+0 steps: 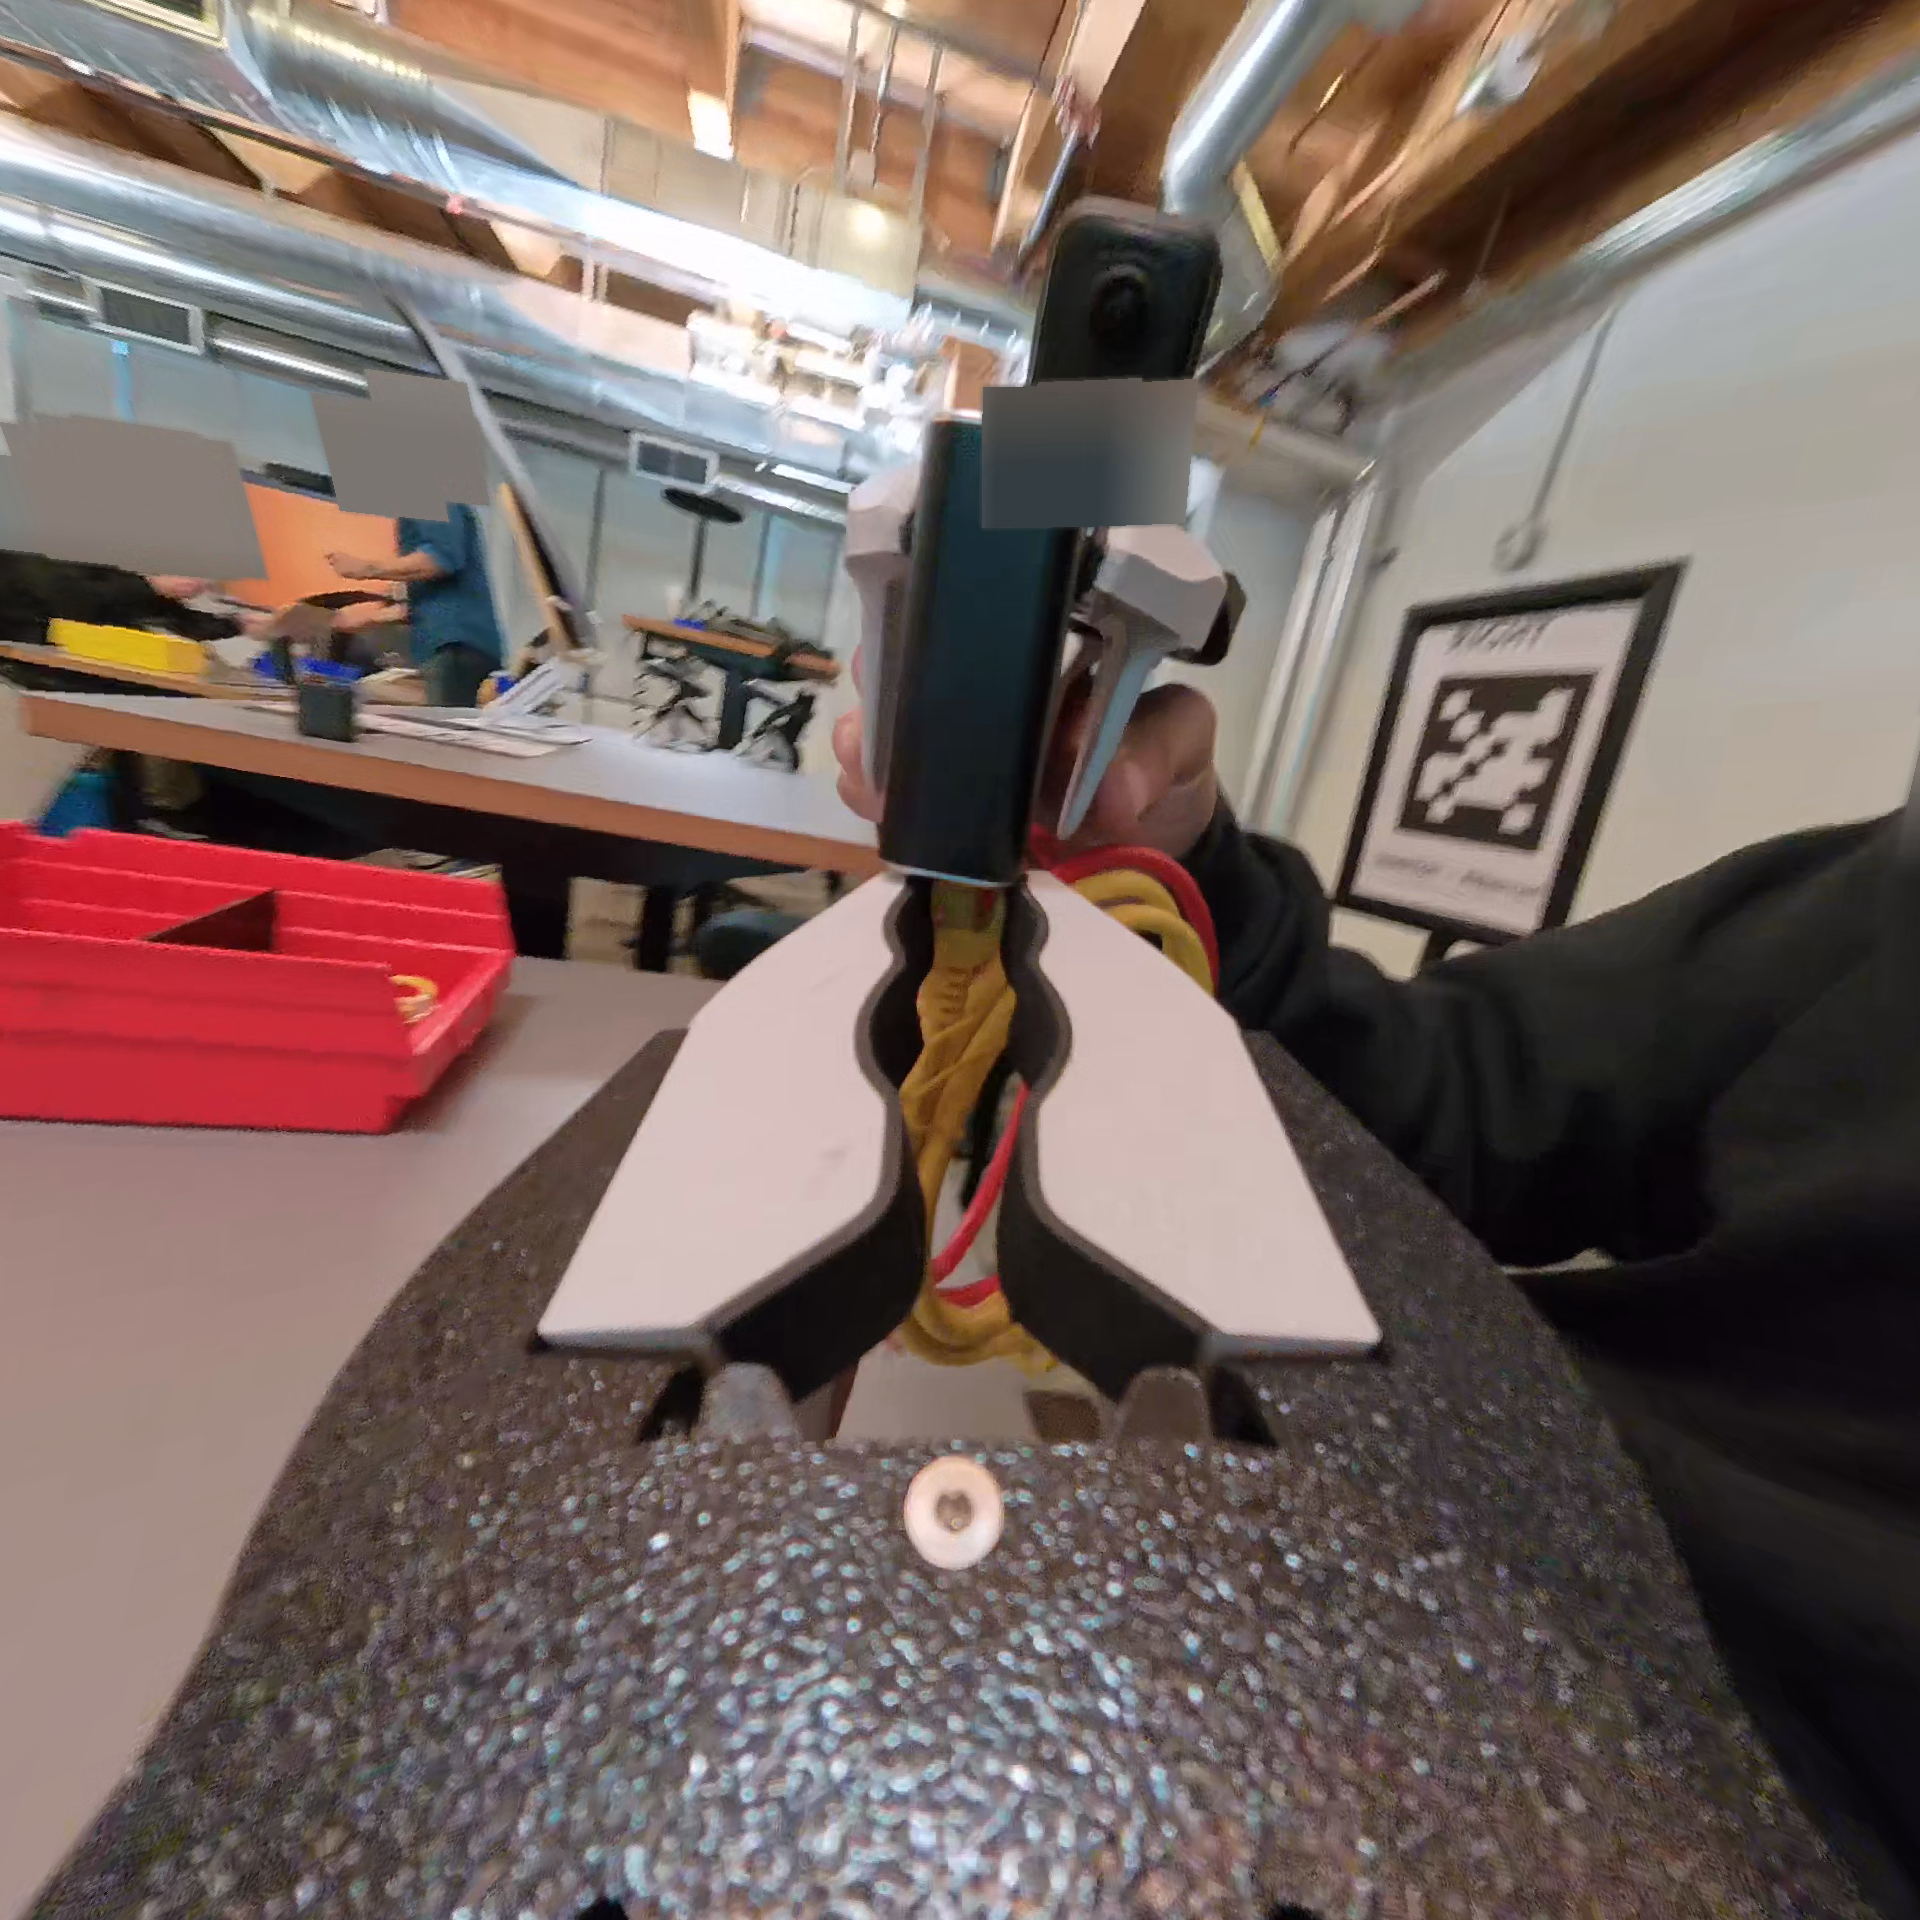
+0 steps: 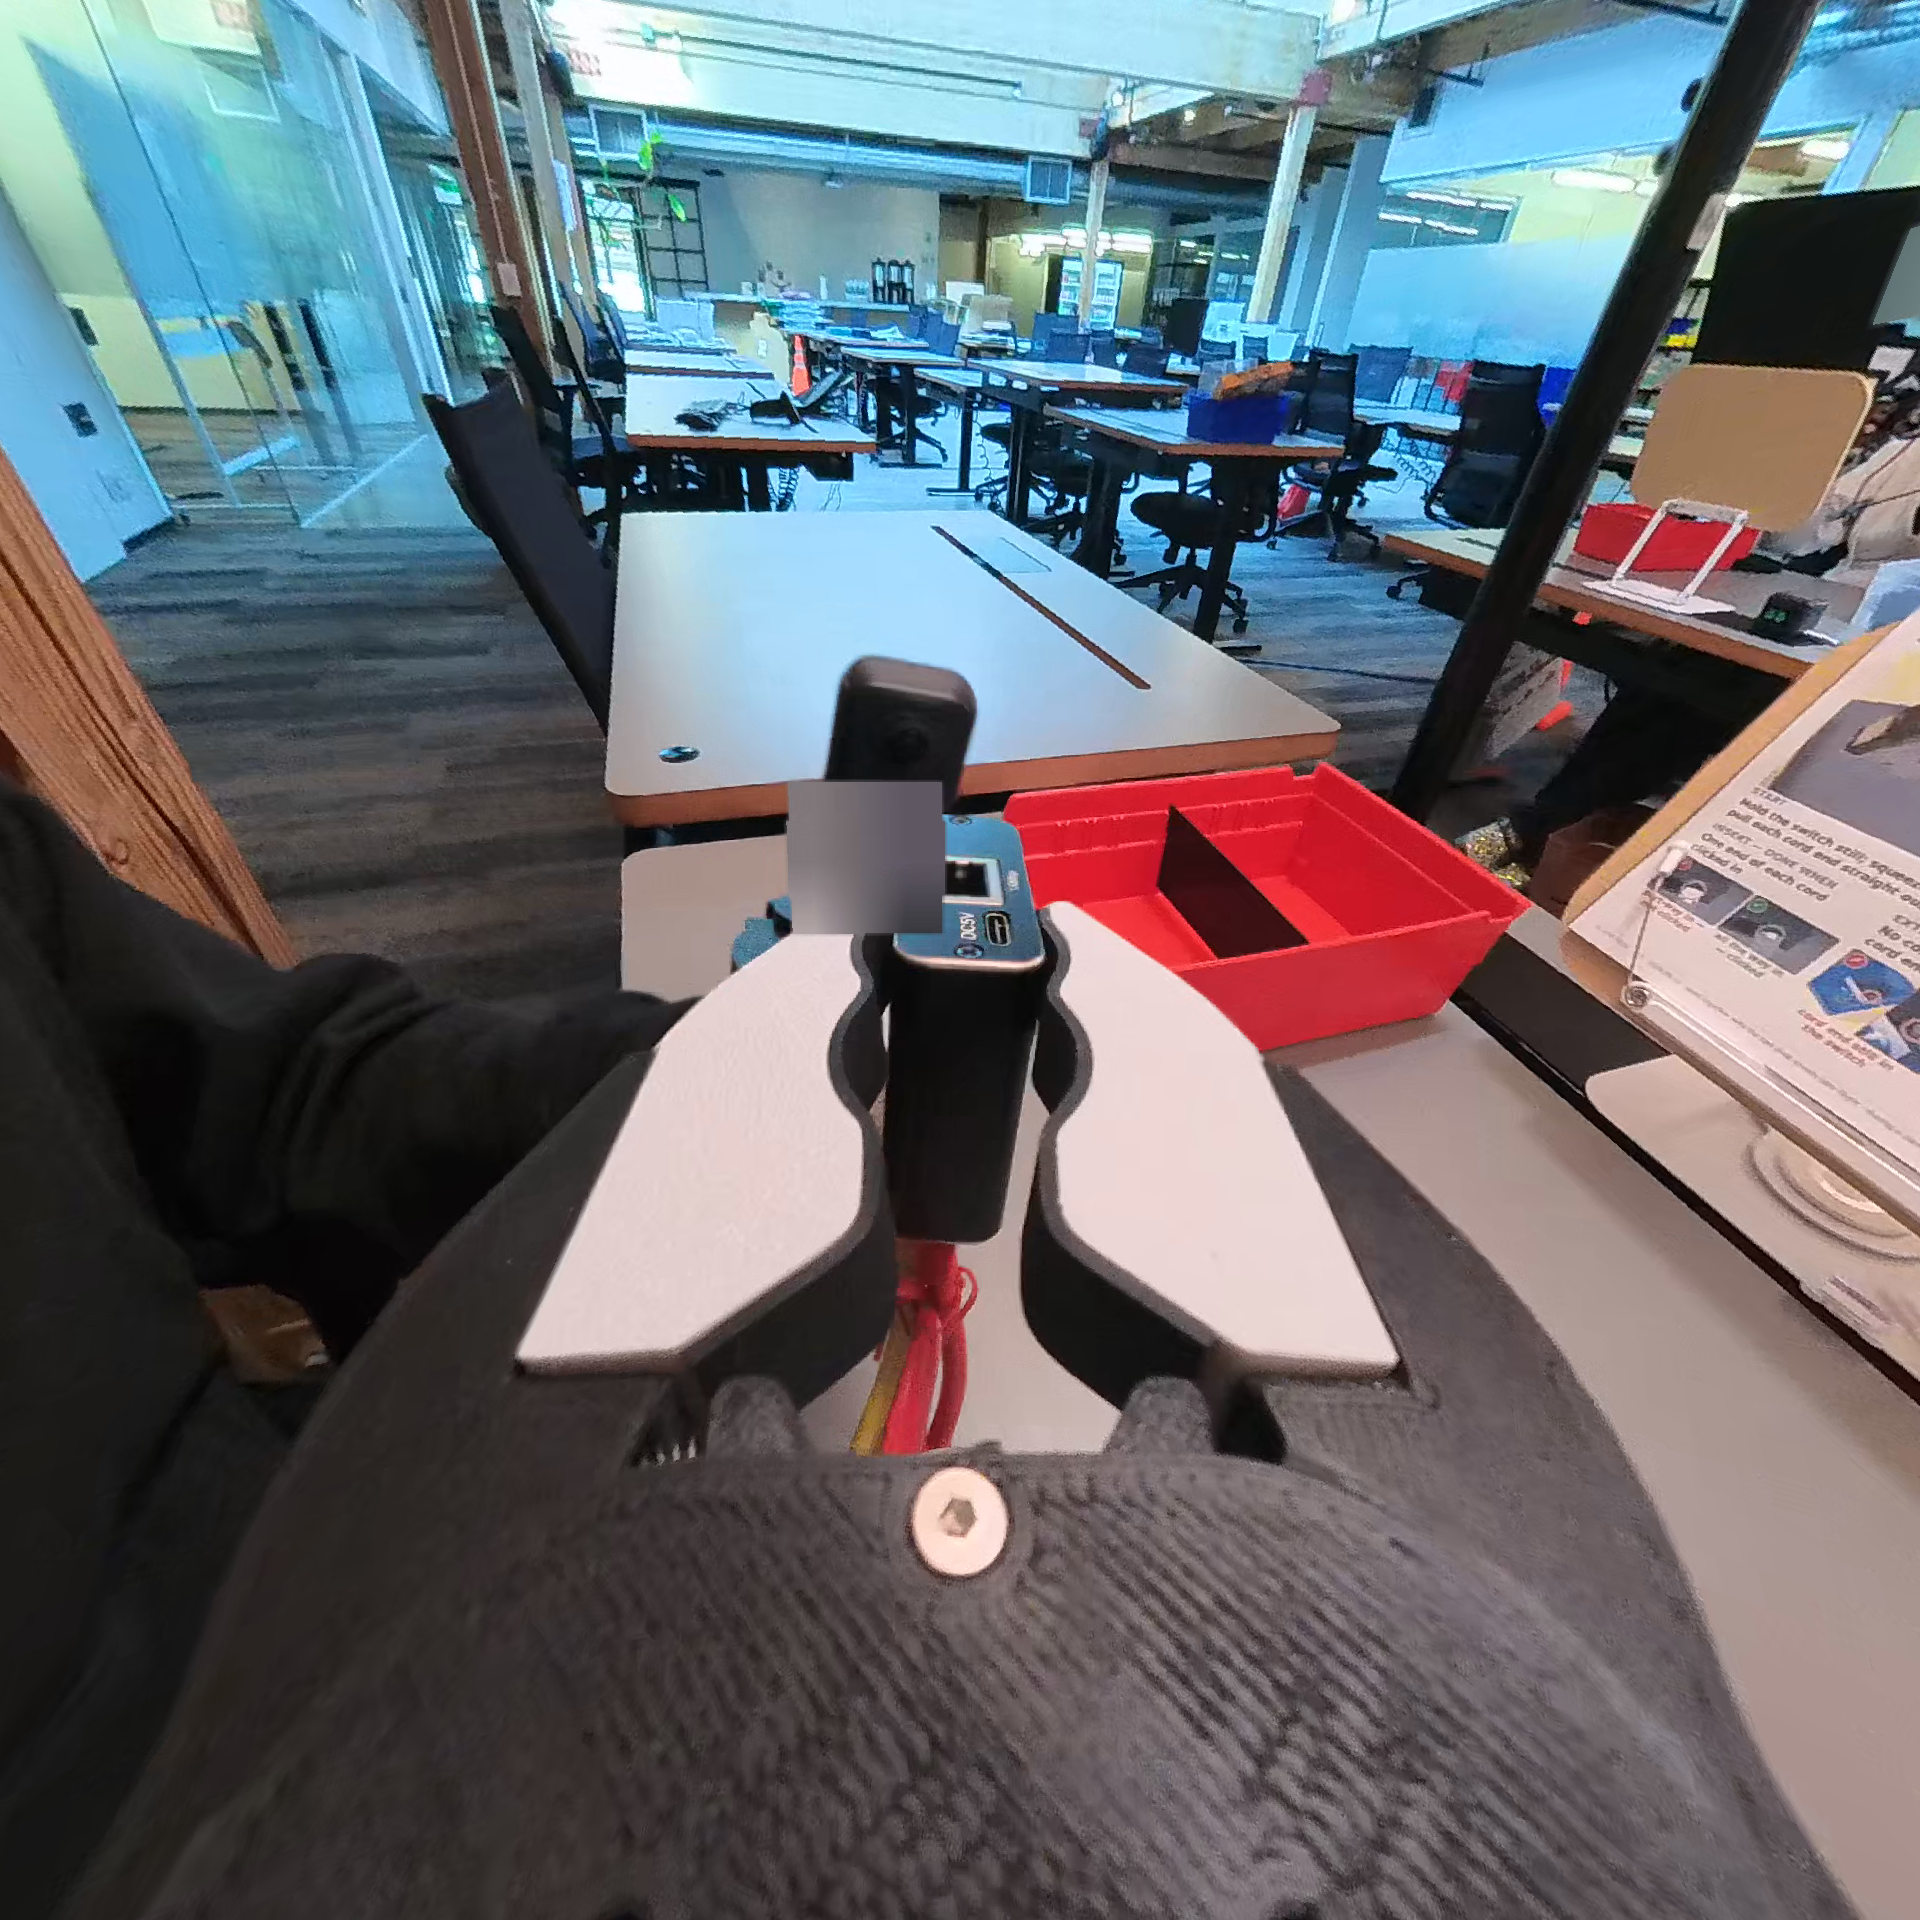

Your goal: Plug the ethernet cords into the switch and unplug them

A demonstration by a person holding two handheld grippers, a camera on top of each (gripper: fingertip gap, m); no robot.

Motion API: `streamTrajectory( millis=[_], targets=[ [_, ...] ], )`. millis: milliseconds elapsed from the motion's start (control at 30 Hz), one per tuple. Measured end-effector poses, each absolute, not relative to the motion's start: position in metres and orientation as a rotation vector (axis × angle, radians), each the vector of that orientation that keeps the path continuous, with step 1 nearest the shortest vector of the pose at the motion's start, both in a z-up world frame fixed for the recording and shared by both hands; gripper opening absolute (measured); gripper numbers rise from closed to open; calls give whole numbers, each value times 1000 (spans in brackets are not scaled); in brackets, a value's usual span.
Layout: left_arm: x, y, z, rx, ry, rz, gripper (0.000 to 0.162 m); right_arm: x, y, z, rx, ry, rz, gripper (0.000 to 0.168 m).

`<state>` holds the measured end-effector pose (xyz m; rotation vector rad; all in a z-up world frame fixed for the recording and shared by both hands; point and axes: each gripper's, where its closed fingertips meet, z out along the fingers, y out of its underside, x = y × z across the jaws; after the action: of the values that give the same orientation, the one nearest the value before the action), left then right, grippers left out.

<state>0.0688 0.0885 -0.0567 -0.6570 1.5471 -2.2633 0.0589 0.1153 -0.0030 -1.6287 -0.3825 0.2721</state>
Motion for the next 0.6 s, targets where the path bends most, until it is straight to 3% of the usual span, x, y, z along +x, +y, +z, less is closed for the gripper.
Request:
streamTrajectory(
  millis=[233,400,600],
  targets=[
    [71,93,-52,-676,1484,-2245,14,62,118,1,-1602,-347,283,25],
    [70,99,-43,-690,1284,-2536,13,62,122,7,-1576,-317,272,25],
    [74,106,-47,-730,1344,-2343,13,65,125,5,-1578,-276,269,26]
  ],
)
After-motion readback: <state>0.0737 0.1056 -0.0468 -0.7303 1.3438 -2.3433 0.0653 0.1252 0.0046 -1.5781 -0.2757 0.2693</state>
